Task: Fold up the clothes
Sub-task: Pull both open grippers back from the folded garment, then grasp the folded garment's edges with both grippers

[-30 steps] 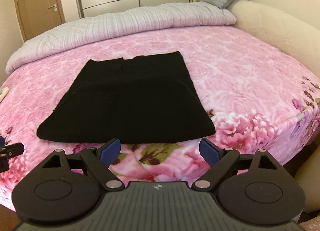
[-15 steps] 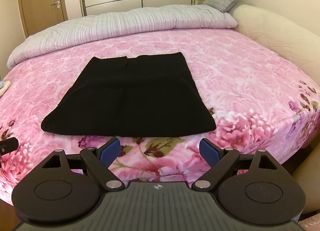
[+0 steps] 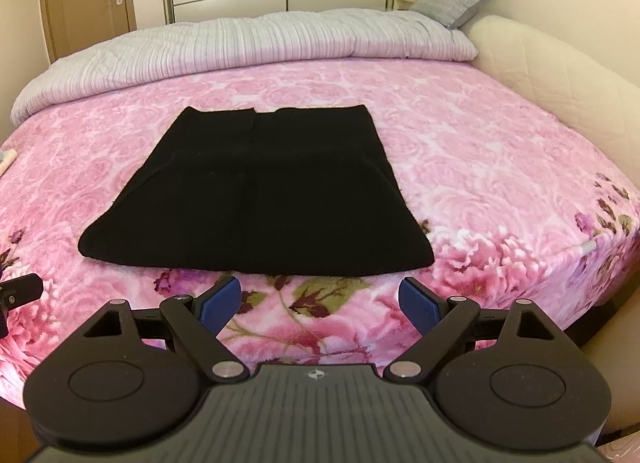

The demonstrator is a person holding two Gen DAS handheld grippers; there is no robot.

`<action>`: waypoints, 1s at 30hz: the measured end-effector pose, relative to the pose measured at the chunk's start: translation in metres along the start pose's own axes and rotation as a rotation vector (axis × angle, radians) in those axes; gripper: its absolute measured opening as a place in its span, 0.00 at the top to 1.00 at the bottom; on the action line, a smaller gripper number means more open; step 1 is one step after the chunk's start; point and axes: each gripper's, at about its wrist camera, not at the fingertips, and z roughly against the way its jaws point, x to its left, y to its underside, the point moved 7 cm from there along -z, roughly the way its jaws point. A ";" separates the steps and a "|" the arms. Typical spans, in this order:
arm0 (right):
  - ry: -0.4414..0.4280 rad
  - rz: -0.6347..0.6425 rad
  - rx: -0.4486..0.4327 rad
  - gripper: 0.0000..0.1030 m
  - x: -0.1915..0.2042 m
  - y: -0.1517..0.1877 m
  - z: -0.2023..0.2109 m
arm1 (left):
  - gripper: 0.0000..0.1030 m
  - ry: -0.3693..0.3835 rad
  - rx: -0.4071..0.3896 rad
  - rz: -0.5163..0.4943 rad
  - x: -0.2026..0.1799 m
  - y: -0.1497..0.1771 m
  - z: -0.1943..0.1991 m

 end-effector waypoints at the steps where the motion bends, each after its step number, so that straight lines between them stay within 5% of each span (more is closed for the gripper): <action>1: 0.001 -0.002 0.003 0.14 -0.001 0.000 -0.001 | 0.39 0.004 0.001 -0.002 -0.001 0.000 -0.002; 24: 0.034 -0.037 0.123 0.14 -0.023 -0.006 -0.080 | 0.38 0.020 0.114 -0.059 -0.008 -0.003 -0.095; 30: 0.013 0.013 0.095 0.14 -0.030 -0.009 -0.100 | 0.38 0.032 0.048 -0.216 -0.006 -0.003 -0.113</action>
